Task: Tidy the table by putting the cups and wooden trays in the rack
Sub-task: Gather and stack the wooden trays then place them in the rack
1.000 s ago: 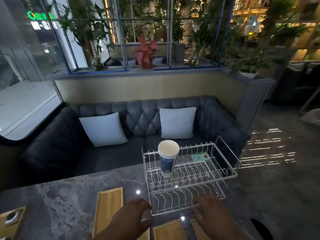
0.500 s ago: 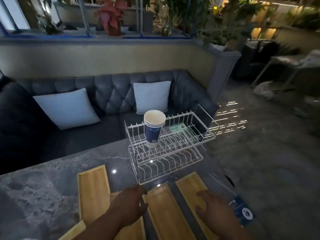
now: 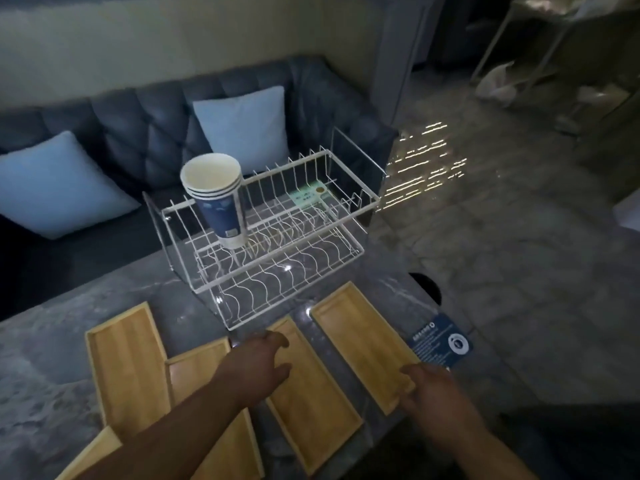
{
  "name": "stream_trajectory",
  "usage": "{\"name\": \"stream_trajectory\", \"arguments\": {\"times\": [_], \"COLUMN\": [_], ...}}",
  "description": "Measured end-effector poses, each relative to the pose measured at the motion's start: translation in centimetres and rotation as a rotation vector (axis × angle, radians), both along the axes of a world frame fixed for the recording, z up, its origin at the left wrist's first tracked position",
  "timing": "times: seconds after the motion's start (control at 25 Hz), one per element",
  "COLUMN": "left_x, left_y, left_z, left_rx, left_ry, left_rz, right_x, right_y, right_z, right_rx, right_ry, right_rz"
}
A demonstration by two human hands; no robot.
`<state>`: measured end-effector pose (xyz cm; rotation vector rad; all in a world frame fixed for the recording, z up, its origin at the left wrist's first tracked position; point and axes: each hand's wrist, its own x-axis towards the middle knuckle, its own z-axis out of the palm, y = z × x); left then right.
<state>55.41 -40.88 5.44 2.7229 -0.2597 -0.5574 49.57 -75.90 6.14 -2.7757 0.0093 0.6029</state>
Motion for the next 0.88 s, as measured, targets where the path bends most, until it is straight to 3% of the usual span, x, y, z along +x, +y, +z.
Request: {"name": "stream_trajectory", "arguments": {"times": [0.28,0.56,0.88], "left_x": [3.8,7.4,10.8], "left_y": [-5.8,-10.2,-12.5], "left_z": [-2.7,-5.1,-7.0], "left_rx": [0.104,0.069,0.154], "left_ry": [-0.032,0.024,0.042], "left_rz": [-0.072,-0.066,-0.048], "right_x": [0.1,0.3,0.7], "right_y": [-3.4,-5.1,-5.1], "right_z": [-3.6,-6.0,-7.6], "right_rx": [-0.002,0.039,0.161], "right_ry": [0.0,0.058,0.112], "right_rz": [-0.031,-0.078,-0.208]}}
